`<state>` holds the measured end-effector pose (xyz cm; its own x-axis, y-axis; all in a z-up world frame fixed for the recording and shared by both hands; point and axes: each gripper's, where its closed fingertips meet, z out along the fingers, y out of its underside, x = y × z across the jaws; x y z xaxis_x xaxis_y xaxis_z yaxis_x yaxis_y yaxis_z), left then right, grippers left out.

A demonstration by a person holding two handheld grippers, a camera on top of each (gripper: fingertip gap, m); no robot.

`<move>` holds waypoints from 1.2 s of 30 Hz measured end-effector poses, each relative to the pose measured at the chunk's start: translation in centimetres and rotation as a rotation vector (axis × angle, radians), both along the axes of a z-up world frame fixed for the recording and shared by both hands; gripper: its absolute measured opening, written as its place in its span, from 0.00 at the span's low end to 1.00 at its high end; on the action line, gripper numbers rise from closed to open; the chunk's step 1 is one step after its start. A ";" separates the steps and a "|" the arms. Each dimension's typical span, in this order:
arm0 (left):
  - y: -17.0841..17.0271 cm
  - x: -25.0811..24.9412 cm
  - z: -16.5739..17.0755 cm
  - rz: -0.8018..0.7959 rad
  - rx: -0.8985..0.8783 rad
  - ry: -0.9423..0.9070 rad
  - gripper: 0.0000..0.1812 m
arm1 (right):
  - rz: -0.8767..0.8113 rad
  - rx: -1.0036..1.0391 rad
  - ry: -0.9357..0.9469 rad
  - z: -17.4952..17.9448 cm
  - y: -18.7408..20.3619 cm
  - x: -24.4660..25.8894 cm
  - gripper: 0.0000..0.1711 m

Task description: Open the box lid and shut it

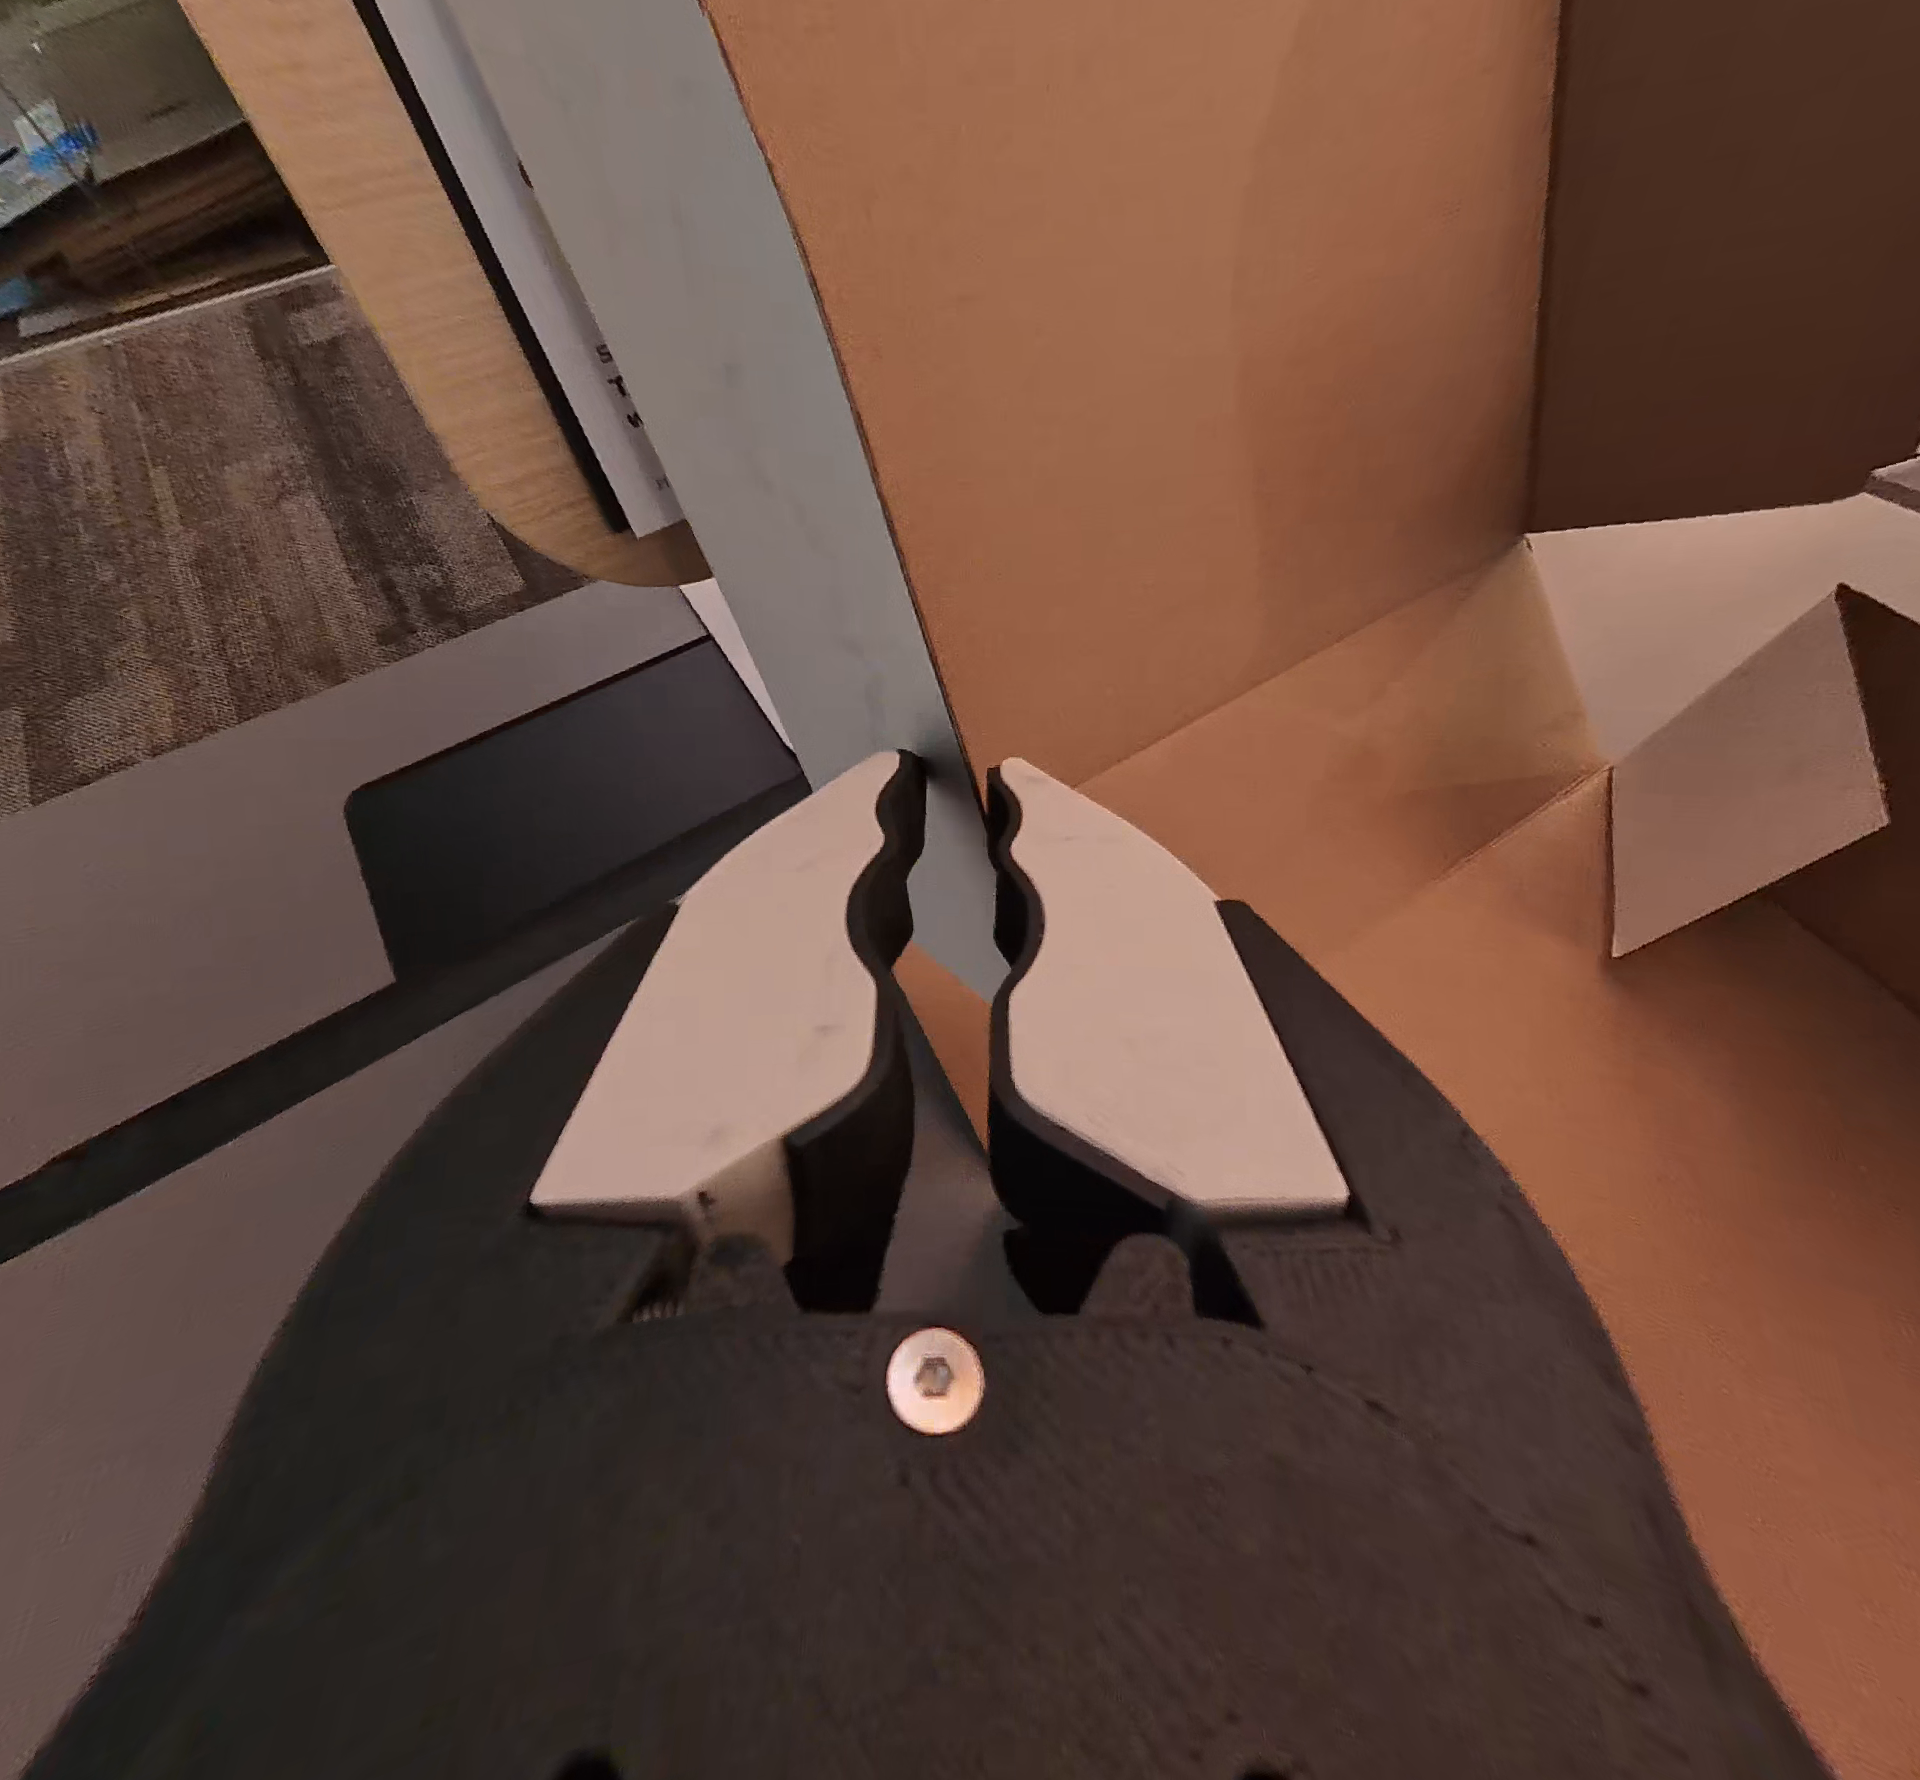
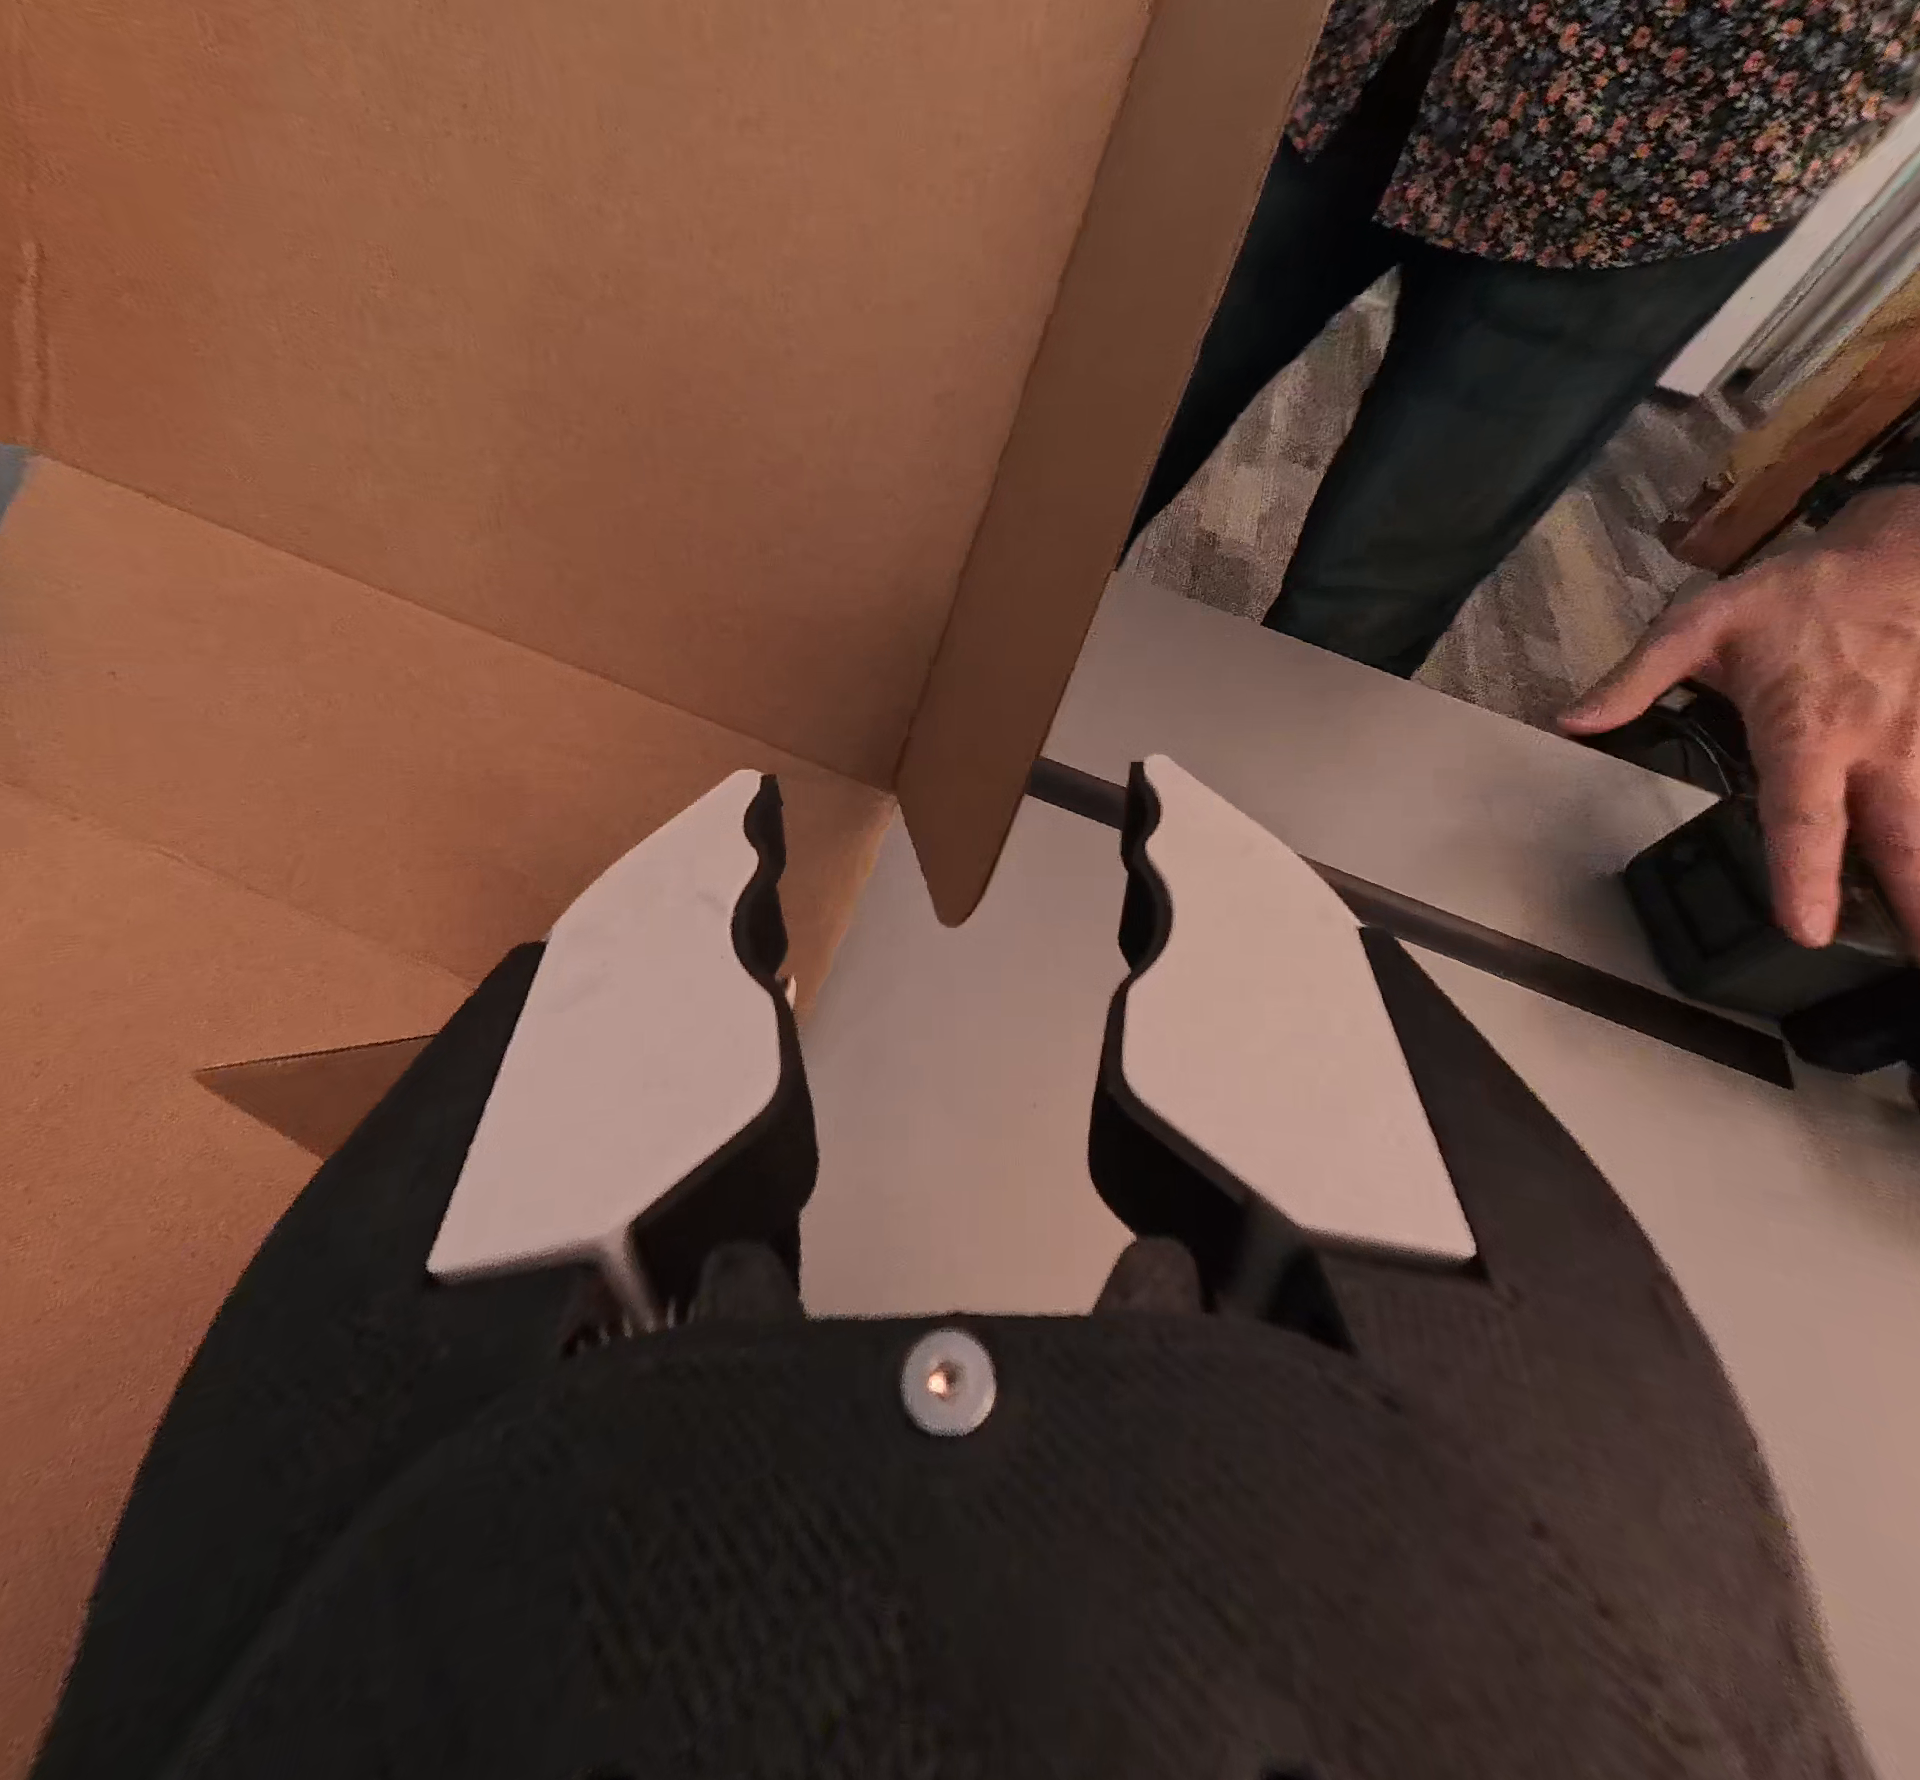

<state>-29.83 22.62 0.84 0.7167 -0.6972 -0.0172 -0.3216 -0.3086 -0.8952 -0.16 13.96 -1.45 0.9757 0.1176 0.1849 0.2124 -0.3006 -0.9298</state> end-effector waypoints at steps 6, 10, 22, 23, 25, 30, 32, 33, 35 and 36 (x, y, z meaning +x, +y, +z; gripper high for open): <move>-0.1 -1.3 1.5 0.063 0.123 0.020 0.02 | -0.017 0.030 0.003 0.5 0.1 0.7 0.37; -0.9 -2.0 2.5 0.078 0.156 -0.032 0.01 | -0.040 0.091 0.075 2.4 0.0 1.8 0.40; -2.2 -2.7 1.3 0.021 0.100 -0.086 0.03 | 0.057 0.005 0.263 6.0 2.4 0.6 0.02; -2.1 -2.6 1.2 0.016 0.081 -0.099 0.03 | 0.049 0.025 0.219 6.2 2.0 0.3 0.02; -1.9 -2.7 1.9 0.024 0.085 -0.165 0.13 | 0.041 0.078 0.128 6.8 1.1 -0.4 0.02; -2.0 -2.4 3.7 0.009 0.037 -0.271 0.37 | 0.049 0.190 0.041 7.7 -1.3 -1.6 0.02; -2.4 -1.8 4.5 -0.019 0.043 -0.282 0.39 | 0.047 0.214 0.012 7.7 -2.0 -1.8 0.02; -2.6 -1.6 4.7 -0.029 0.046 -0.272 0.39 | 0.042 0.218 -0.001 7.7 -2.3 -1.8 0.02; -3.5 -0.8 5.2 -0.061 0.038 -0.252 0.44 | 0.036 0.223 -0.008 7.6 -2.7 -1.8 0.02; -4.1 -0.4 5.5 -0.077 0.032 -0.241 0.47 | 0.031 0.218 -0.002 7.5 -2.9 -1.7 0.02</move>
